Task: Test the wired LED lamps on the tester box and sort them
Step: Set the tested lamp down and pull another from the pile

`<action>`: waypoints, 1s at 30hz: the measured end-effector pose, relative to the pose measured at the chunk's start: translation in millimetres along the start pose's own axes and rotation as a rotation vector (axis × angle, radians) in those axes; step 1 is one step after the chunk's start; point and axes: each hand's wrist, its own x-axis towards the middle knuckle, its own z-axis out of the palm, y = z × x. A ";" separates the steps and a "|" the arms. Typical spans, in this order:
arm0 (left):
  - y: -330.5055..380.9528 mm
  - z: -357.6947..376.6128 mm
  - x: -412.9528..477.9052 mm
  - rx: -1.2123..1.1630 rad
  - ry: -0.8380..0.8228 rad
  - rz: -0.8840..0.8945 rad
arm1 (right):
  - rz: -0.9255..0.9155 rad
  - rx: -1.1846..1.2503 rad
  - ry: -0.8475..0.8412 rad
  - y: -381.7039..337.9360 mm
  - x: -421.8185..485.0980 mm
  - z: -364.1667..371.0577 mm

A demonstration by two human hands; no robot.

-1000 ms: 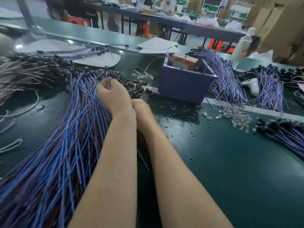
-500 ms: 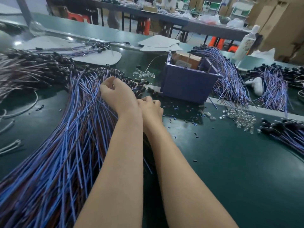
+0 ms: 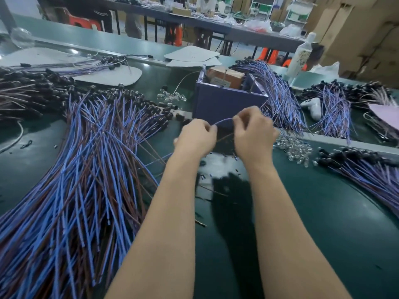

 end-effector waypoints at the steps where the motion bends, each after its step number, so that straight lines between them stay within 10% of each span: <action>1: 4.1 7.9 -2.2 -0.017 -0.018 0.051 | 0.073 0.007 0.061 10.4 0.0 -8.3; 7: 36.2 53.9 -8.8 -0.094 -0.006 0.237 | 0.249 -0.082 0.283 59.8 -17.5 -28.0; 10: 39.6 66.9 -10.9 -0.274 0.169 0.255 | 0.304 0.241 0.384 65.1 -24.9 -26.6; 15: 30.1 72.0 -13.5 -0.406 0.139 0.390 | 0.828 1.131 -0.086 63.6 -17.4 -25.8; 19: 24.9 77.3 -14.4 -0.381 -0.005 0.411 | 0.878 1.339 -0.157 69.1 -15.5 -21.7; 30: 18.0 80.4 -11.5 -0.074 -0.057 0.344 | 0.818 1.666 0.373 90.5 -8.9 -35.4</action>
